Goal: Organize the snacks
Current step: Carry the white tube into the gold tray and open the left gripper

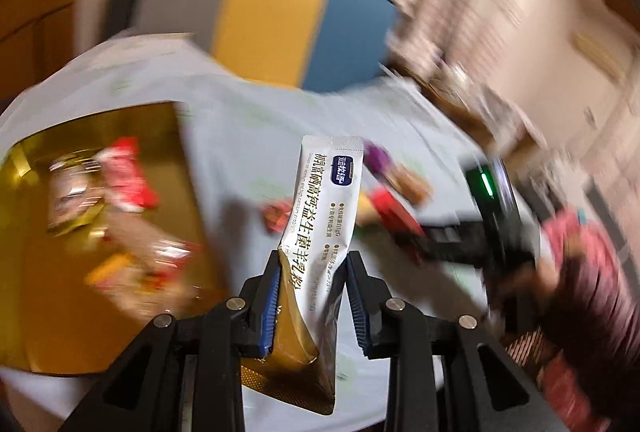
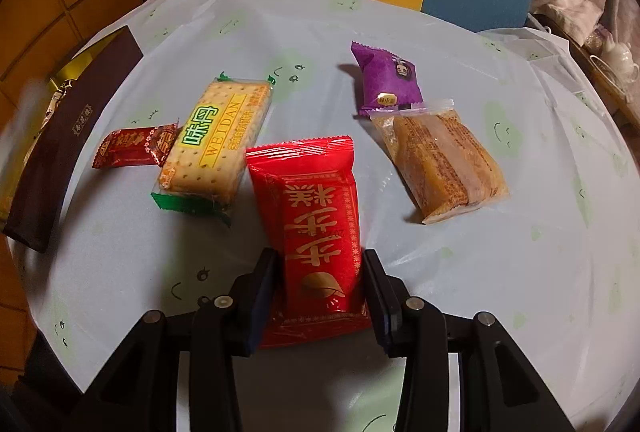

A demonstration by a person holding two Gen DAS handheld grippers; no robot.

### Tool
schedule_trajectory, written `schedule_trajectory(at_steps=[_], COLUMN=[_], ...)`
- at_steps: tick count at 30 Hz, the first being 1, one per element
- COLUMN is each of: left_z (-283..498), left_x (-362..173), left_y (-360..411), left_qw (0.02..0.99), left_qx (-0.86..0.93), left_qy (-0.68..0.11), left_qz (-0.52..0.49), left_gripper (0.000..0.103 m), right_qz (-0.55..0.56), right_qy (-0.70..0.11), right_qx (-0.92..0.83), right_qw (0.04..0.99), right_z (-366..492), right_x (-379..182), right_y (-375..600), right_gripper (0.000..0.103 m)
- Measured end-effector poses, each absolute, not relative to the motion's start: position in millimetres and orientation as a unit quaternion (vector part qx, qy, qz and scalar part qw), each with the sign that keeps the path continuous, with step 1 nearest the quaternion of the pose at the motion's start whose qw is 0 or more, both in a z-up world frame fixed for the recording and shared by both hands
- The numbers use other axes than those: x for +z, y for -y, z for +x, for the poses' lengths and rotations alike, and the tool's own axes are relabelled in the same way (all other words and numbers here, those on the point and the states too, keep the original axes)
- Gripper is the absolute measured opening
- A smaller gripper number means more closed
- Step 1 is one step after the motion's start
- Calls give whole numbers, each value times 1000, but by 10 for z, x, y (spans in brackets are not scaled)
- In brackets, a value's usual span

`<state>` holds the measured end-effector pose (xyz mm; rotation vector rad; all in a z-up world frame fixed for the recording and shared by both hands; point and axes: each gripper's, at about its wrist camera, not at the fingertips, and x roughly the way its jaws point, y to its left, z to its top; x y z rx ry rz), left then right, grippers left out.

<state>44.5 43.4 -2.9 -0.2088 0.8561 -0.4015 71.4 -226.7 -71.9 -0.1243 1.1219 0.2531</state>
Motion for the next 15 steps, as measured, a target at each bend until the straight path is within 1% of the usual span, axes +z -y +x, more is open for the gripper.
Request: schedule_trajectory(at_steps=[3, 6, 8, 12, 15], left_z=[591, 735, 797, 912, 1028], left_x=[21, -52, -137, -316, -473], left_y=[-944, -1462, -1747, -2095, -2215], left_qw=[887, 876, 870, 853, 837], left_qx=[-112, -49, 6, 65, 106], left_qy=[-420, -431, -440, -450, -464], left_qz=[-155, -213, -222, -254, -271], left_gripper=[31, 31, 31, 32, 32], right_qz=[-62, -63, -64, -62, -60], right_qy=[-529, -529, -529, -529, -528], right_qx=[120, 121, 121, 121, 122], right_qw=[838, 838, 838, 838, 838], right_z=[755, 753, 751, 752, 751], right_x=[-749, -748, -749, -750, -750], right_y=[2293, 2291, 2281, 2286, 2289], right_gripper=[44, 44, 44, 44, 44])
